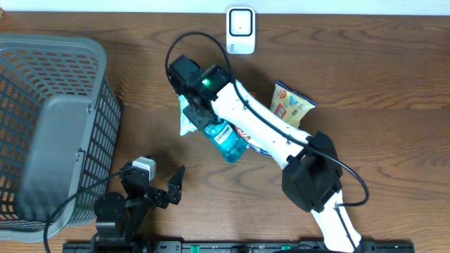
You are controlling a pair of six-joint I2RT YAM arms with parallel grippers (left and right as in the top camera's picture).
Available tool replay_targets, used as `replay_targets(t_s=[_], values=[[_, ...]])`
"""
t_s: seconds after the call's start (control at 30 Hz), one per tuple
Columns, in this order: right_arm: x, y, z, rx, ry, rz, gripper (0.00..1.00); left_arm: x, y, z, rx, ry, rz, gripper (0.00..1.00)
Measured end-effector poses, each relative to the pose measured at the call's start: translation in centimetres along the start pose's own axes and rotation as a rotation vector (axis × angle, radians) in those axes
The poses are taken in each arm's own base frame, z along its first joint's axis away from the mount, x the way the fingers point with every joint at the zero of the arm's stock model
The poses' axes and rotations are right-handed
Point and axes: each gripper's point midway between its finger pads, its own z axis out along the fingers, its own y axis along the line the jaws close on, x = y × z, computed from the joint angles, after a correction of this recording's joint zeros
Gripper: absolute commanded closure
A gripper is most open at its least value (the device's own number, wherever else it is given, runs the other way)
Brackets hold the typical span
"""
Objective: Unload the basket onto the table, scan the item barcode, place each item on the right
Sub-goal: 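Lift the Listerine bottle off the table with the right gripper, then carry the bottle toward the scanner at the back left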
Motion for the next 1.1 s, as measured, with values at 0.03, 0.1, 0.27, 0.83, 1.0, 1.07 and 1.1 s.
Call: replay_targets(t_s=[0.03,0.1,0.27,0.83,1.0,1.07,1.1], values=[[0.0,0.0,-0.3,-0.012,-0.001,0.003,0.89,0.0,0.0,0.0,0.000,0.000,0.000,0.01],[0.2,-0.1,-0.5,-0.027,0.006,0.011,0.89,0.0,0.0,0.0,0.000,0.000,0.000,0.01],[1.3,-0.9,-1.0,-0.047,0.046,0.035,0.89,0.0,0.0,0.0,0.000,0.000,0.000,0.01],[-2.3,-1.7,-9.6,-0.096,-0.227,0.059,0.76,0.0,0.0,0.0,0.000,0.000,0.000,0.01],[-2.2,-1.7,-9.4,-0.096,-0.221,0.055,0.57,0.0,0.0,0.0,0.000,0.000,0.000,0.01],[-2.2,-1.6,-9.4,-0.096,-0.220,0.053,0.46,0.0,0.0,0.0,0.000,0.000,0.000,0.01],[-2.3,-1.7,-9.4,-0.096,-0.226,0.056,0.40,0.0,0.0,0.0,0.000,0.000,0.000,0.00]])
